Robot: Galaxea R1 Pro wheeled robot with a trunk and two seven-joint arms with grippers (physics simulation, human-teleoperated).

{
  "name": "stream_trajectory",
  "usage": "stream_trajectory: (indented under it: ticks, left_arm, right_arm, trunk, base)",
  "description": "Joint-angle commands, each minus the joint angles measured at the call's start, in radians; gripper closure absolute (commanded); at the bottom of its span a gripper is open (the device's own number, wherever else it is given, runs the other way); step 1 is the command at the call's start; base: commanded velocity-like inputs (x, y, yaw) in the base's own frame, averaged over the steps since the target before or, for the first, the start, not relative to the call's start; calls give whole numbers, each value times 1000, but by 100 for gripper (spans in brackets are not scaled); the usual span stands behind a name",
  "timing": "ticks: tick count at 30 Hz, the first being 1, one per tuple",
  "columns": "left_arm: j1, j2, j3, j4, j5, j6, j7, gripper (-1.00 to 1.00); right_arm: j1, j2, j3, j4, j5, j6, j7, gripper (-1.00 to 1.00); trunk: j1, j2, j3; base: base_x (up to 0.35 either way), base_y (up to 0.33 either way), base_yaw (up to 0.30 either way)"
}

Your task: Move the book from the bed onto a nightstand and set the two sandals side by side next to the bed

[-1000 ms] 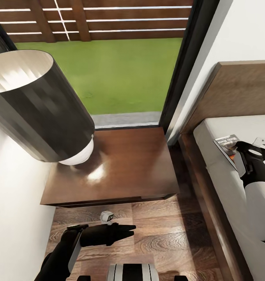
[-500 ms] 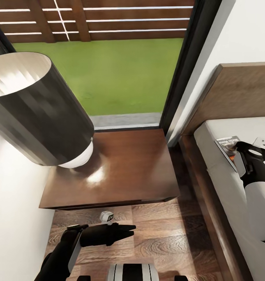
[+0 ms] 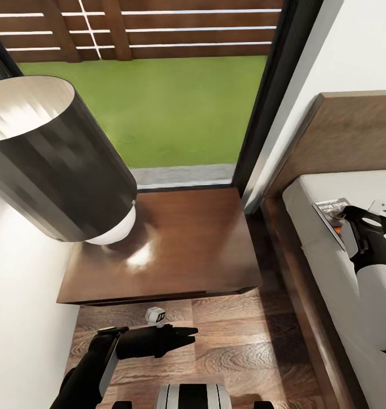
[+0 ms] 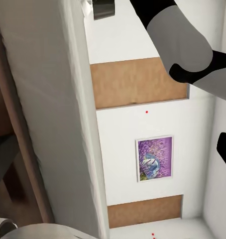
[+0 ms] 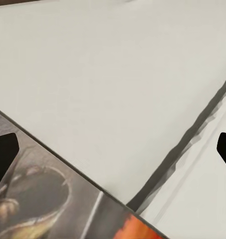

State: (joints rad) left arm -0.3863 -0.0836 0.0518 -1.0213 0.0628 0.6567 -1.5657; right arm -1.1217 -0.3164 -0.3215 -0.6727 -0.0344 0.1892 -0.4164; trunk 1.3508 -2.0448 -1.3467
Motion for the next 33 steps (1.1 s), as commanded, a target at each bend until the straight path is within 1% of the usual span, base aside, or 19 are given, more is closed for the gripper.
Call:
stream_trajectory:
  ticks: [1,7,11,20,28,33]
  left_arm:
    - [0,-1,2,0,-3,11,-5,-100]
    - [0,-1,2,0,-3,11,-5,-100]
    - [0,-1,2,0,-3,11,-5,-100]
    - [0,-1,2,0,-3,11,-5,-100]
    - [0,-1,2,0,-3,11,-5,-100]
    - [0,-1,2,0,-3,11,-5,-100]
  right_arm:
    - [0,0,1,39,-14,4,-2,-100]
    - [0,0,1,39,-14,4,-2,-100]
    - [0,0,1,39,-14,4,-2,-100]
    - [0,0,1,39,-14,4,-2,-100]
    - [0,0,1,39,-13,4,-2,-100]
    - [0,0,1,39,-14,4,-2,-100]
  trunk:
    - [0,0,-1]
    - [0,0,-1]
    - [-15,28,12]
    - [-15,28,12]
    - [-46,84,37]
    - [-46,84,37]
  base:
    - [0,0,0]
    - [0,0,0]
    - [0,0,0]
    - [0,0,0]
    - [0,0,0]
    - [0,0,0]
